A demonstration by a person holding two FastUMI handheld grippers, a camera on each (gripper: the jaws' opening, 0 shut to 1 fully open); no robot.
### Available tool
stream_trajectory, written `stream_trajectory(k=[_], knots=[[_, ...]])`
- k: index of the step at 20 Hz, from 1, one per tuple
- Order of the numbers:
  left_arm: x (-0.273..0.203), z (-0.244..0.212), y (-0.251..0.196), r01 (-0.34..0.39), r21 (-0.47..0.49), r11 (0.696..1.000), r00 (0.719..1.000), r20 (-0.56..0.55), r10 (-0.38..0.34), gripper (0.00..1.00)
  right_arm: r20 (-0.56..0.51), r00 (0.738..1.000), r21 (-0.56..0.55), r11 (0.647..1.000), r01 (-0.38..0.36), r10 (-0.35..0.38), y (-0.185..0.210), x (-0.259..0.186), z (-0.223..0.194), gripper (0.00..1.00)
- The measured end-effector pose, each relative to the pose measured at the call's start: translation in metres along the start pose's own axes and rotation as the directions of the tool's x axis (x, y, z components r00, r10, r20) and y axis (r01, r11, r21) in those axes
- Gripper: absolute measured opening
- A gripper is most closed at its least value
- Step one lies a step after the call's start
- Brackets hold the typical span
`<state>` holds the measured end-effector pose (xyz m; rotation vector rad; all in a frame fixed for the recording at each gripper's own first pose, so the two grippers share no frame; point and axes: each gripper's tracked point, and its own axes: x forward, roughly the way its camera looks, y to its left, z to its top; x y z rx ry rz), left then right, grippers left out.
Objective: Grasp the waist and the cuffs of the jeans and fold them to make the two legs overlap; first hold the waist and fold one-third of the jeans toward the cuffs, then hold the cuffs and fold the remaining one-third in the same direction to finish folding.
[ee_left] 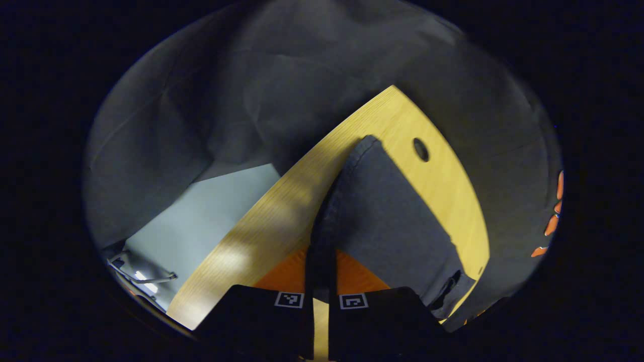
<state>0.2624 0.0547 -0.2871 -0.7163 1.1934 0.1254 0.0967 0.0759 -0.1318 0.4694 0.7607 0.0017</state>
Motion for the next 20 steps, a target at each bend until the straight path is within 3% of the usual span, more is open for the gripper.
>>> stream_trajectory(k=[4, 8, 13, 16, 20], knots=[[-0.042, 0.002, -0.034, 0.100, 0.051, 0.994, 0.990, 0.099, -0.105, 0.12, 0.012, 0.999, 0.019, 0.999, -0.036, 0.036, -0.005, -0.003, 0.014, 0.99], [-0.081, -0.012, -0.088, 0.155, 0.164, 0.974, 0.970, 0.163, -0.182, 0.11, 0.027, 0.998, -0.013, 0.998, -0.055, 0.055, -0.011, -0.007, 0.024, 0.99], [-0.125, -0.038, -0.167, 0.226, 0.291, 0.930, 0.939, 0.188, -0.287, 0.11, 0.031, 0.996, -0.046, 0.995, -0.083, 0.085, -0.020, -0.011, 0.030, 0.98], [-0.147, -0.057, -0.218, 0.302, 0.308, 0.902, 0.913, 0.181, -0.367, 0.11, 0.036, 0.994, -0.057, 0.993, -0.099, 0.101, -0.025, -0.014, 0.034, 0.99], [-0.168, -0.086, -0.277, 0.347, 0.374, 0.860, 0.887, 0.167, -0.430, 0.11, 0.046, 0.992, -0.066, 0.992, -0.112, 0.115, -0.036, -0.020, 0.039, 0.98]])
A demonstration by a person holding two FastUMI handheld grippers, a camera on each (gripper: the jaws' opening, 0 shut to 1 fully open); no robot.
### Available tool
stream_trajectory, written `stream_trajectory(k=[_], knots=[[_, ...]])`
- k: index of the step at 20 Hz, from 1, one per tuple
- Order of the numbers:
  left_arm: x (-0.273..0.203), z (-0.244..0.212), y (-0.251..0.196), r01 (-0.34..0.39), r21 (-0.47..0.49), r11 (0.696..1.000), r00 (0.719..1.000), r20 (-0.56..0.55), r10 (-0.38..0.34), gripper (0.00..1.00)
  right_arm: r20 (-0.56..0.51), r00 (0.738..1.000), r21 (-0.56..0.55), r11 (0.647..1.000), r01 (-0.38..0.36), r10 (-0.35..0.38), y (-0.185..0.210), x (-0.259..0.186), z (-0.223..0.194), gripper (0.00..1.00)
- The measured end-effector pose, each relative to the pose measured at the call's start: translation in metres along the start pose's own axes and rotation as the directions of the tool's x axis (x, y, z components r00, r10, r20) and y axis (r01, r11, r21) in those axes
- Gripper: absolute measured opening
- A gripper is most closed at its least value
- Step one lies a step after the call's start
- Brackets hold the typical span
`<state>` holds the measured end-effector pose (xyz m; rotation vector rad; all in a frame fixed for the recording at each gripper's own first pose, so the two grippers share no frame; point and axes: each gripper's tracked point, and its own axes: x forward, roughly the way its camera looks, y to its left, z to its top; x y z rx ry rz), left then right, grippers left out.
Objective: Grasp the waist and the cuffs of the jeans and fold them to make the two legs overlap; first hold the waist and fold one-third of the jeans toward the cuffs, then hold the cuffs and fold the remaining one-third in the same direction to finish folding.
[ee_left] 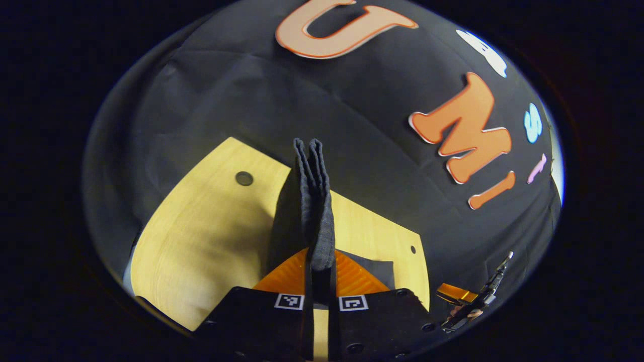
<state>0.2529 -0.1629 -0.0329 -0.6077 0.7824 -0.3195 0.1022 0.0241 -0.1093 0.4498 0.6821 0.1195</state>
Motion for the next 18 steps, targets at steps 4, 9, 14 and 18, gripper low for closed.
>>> stream_trajectory(k=[4, 9, 14, 18], knots=[[0.010, -0.012, -0.070, 0.086, 0.038, 0.996, 0.996, -0.016, -0.086, 0.11, 0.018, 1.000, 0.014, 1.000, -0.012, 0.012, -0.011, -0.010, 0.006, 0.99], [0.034, -0.048, -0.137, 0.158, 0.126, 0.979, 0.985, -0.087, -0.148, 0.11, 0.034, 0.999, 0.021, 1.000, -0.017, 0.016, -0.028, -0.017, 0.010, 0.98], [0.056, -0.082, -0.195, 0.206, 0.190, 0.960, 0.972, -0.151, -0.178, 0.11, 0.033, 0.999, 0.044, 0.999, -0.015, 0.014, -0.050, -0.022, 0.010, 0.98], [0.078, -0.115, -0.231, 0.237, 0.222, 0.946, 0.959, -0.210, -0.191, 0.11, 0.049, 0.999, 0.057, 0.998, -0.005, 0.002, -0.070, -0.027, 0.015, 0.98]])
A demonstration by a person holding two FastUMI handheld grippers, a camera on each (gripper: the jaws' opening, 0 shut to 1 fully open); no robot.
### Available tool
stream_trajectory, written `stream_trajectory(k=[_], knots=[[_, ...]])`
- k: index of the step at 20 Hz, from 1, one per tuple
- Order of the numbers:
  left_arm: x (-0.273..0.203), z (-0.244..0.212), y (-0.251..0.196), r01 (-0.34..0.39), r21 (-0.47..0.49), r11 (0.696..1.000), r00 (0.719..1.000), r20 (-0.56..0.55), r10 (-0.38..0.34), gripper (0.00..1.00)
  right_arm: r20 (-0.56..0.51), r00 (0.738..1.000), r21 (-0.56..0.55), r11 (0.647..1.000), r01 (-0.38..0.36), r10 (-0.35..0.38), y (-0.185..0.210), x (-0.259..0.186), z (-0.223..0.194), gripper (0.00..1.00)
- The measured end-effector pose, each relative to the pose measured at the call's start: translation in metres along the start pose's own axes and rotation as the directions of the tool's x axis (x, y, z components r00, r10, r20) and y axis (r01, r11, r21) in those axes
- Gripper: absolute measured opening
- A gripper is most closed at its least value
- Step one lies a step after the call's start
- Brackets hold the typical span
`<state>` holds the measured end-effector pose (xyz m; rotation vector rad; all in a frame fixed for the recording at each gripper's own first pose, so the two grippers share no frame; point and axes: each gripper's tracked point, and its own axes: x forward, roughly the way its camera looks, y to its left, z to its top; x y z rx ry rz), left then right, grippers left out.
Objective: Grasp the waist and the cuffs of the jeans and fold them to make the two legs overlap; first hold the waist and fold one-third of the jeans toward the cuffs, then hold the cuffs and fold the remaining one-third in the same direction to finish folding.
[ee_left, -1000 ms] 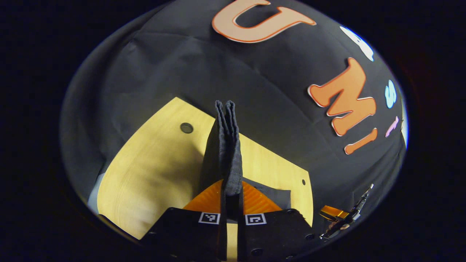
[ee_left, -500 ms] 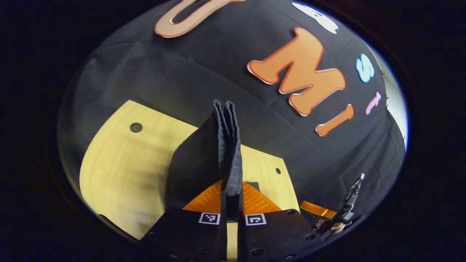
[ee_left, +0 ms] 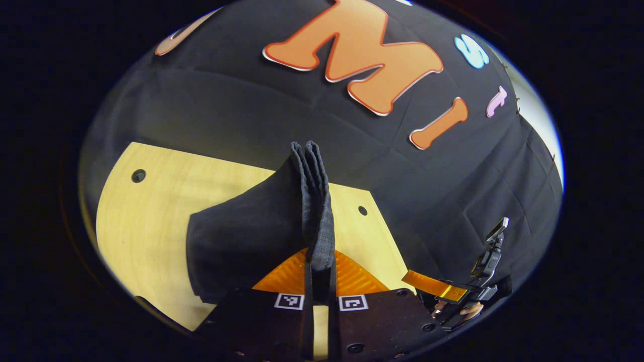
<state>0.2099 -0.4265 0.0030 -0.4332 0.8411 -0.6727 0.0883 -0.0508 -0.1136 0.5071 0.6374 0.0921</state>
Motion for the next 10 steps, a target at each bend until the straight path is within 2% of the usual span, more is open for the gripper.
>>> stream_trajectory(k=[8, 10], knots=[[0.070, -0.048, -0.051, 0.001, 0.105, 0.994, 0.993, -0.119, 0.011, 0.11, 0.015, 1.000, -0.028, 1.000, 0.013, -0.013, -0.029, -0.009, 0.006, 0.98], [0.090, -0.062, -0.059, -0.019, 0.154, 0.988, 0.988, -0.146, 0.042, 0.11, 0.015, 1.000, -0.029, 0.999, 0.013, -0.013, -0.034, -0.012, 0.006, 0.99]])
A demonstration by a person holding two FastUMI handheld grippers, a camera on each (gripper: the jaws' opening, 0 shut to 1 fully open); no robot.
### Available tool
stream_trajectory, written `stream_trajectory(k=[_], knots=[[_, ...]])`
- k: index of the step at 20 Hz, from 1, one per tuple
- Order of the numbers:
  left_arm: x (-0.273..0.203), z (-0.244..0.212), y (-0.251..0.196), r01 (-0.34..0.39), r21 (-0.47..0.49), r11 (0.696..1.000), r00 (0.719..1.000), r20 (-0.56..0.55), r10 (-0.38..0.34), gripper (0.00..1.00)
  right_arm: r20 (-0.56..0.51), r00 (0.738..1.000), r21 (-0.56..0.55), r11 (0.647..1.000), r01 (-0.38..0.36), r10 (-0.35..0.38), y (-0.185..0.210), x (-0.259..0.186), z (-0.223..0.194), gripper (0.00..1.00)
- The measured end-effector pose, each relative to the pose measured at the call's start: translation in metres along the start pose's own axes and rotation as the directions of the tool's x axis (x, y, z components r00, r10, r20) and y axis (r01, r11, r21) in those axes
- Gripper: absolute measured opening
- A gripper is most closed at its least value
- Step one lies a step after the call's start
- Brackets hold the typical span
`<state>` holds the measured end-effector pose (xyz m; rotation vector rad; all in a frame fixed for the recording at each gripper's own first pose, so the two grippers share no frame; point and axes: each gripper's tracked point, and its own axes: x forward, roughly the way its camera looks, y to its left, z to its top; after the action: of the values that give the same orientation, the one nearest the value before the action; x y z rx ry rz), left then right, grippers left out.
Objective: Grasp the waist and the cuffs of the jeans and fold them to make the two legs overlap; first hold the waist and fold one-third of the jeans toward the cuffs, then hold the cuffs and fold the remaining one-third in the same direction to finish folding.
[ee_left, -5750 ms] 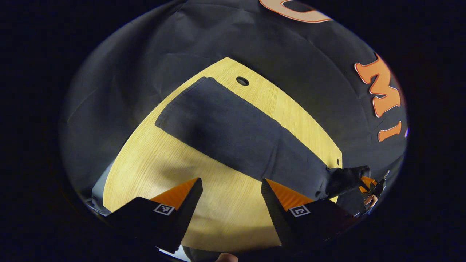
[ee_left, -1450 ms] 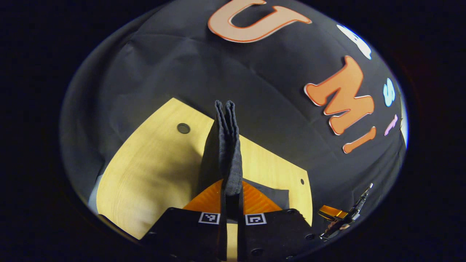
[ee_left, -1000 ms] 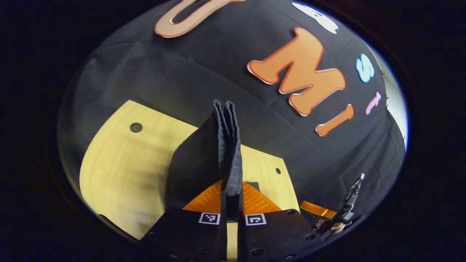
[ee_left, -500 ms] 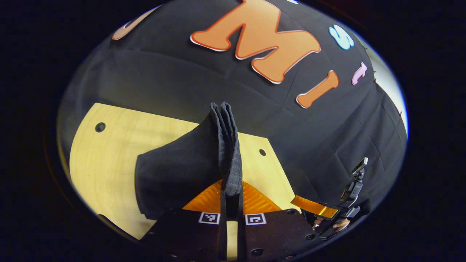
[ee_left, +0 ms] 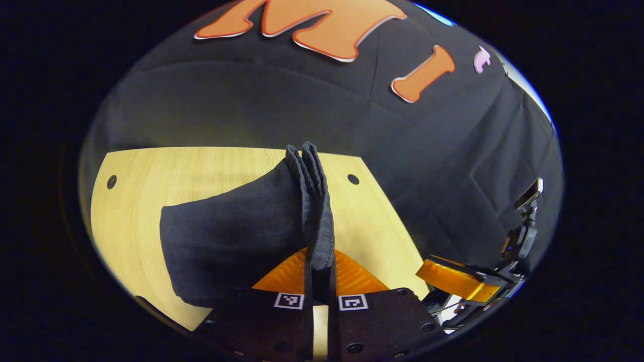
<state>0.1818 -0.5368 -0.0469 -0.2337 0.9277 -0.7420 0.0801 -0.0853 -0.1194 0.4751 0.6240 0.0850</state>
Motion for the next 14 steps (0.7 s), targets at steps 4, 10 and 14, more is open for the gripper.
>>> stream_trajectory(k=[4, 10, 14], knots=[[0.040, -0.025, -0.011, -0.048, 0.041, 0.998, 0.996, -0.072, 0.051, 0.12, 0.001, 1.000, 0.004, 1.000, 0.011, -0.011, -0.015, -0.004, 0.000, 0.98], [0.050, -0.040, -0.029, 0.011, 0.024, 1.000, 0.996, -0.091, -0.009, 0.36, 0.020, 0.999, 0.018, 0.999, 0.032, -0.032, -0.029, -0.008, 0.002, 0.99], [0.014, -0.015, -0.002, -0.062, 0.040, 0.997, 0.998, 0.015, 0.062, 0.51, 0.078, 0.996, -0.040, 0.998, 0.047, -0.044, -0.021, -0.013, 0.013, 0.99]])
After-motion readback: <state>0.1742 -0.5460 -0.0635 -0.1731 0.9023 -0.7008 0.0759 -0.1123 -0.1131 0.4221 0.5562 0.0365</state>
